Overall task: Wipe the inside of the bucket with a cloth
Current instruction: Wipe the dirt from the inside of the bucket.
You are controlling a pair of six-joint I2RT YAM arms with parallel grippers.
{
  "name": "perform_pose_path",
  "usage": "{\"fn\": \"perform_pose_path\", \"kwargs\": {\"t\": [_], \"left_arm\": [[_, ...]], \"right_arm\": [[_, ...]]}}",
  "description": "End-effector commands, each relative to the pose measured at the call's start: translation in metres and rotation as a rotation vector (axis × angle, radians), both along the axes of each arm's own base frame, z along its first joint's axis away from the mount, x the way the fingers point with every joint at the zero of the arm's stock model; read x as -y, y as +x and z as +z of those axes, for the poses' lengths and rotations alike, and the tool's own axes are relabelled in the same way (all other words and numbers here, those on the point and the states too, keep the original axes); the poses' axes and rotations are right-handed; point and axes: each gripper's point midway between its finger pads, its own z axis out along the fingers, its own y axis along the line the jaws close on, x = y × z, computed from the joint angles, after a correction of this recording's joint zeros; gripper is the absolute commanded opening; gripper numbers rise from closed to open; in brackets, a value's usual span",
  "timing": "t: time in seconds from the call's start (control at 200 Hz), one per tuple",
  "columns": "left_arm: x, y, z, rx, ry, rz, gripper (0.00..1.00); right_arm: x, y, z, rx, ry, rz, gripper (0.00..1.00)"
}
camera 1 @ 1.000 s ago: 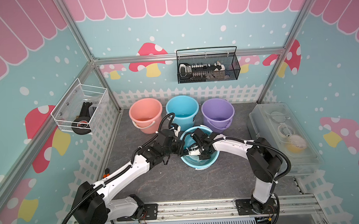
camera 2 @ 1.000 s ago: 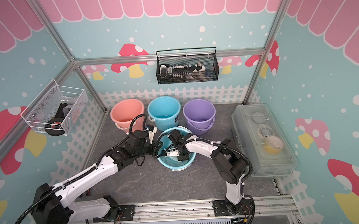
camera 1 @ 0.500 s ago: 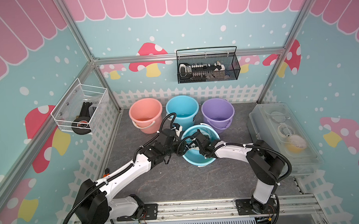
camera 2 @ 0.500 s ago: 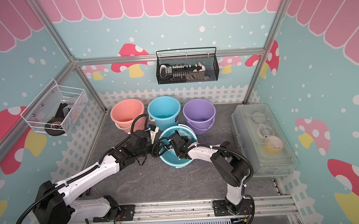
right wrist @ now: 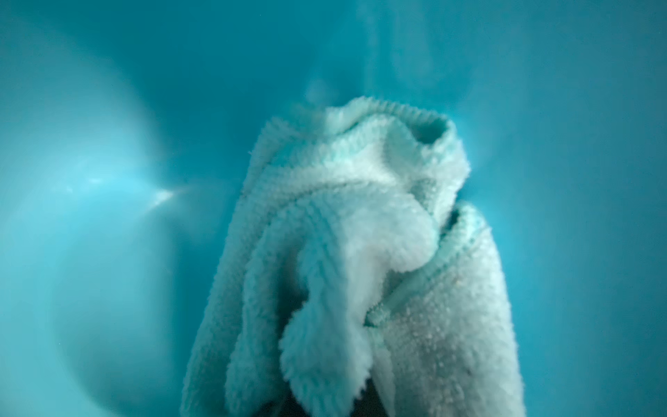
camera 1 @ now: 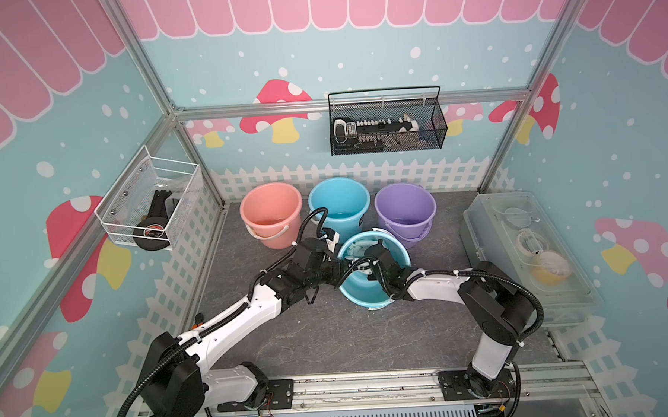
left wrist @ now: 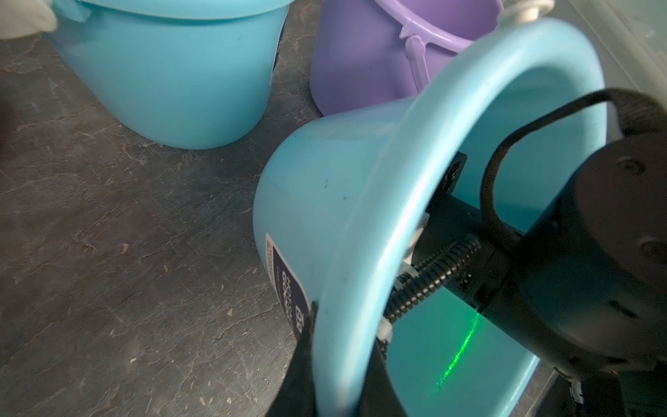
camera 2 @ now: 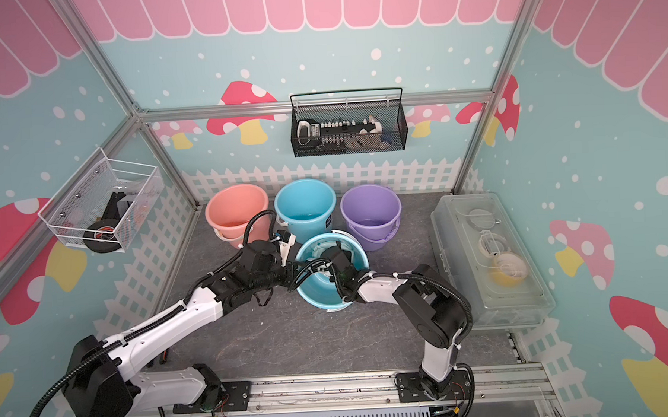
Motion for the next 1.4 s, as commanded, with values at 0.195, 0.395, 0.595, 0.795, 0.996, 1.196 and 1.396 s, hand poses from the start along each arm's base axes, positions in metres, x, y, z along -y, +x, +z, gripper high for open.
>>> {"fn": "perform_pose_path", "kwargs": {"t": [0.195, 0.395, 0.595, 0.795, 0.996, 1.196, 1.396], "left_arm": [[0.033, -0.037, 0.002, -0.099, -0.079, -0.212, 0.0], [0.031, -0.036, 0.001, -0.094, -0.07, -0.201, 0.0], [0.029, -0.036, 0.001, -0.088, -0.064, -0.195, 0.0], [0.027, -0.036, 0.001, -0.086, -0.061, -0.186, 0.0], [0.026, -0.036, 0.001, -0.086, -0.059, -0.182, 0.0], [0.025, -0.038, 0.0, -0.088, -0.06, -0.182, 0.0], [0.024, -0.037, 0.0, -0.086, -0.058, -0.178, 0.0]], "right_arm": [[-0.056, -0.089, -0.017, -0.545, 0.245, 0.388, 0.0], [-0.038, -0.141, -0.032, -0.879, 0.133, 0.446, 0.0], [0.006, -0.161, -0.047, -1.023, -0.078, 0.323, 0.0], [0.057, -0.126, -0.052, -0.813, -0.328, 0.144, 0.0], [0.062, -0.056, -0.031, -0.423, -0.361, 0.015, 0.0], [0.059, -0.005, -0.005, -0.113, -0.308, -0.105, 0.0], [0.033, 0.009, 0.018, 0.023, -0.081, -0.089, 0.0]]}}
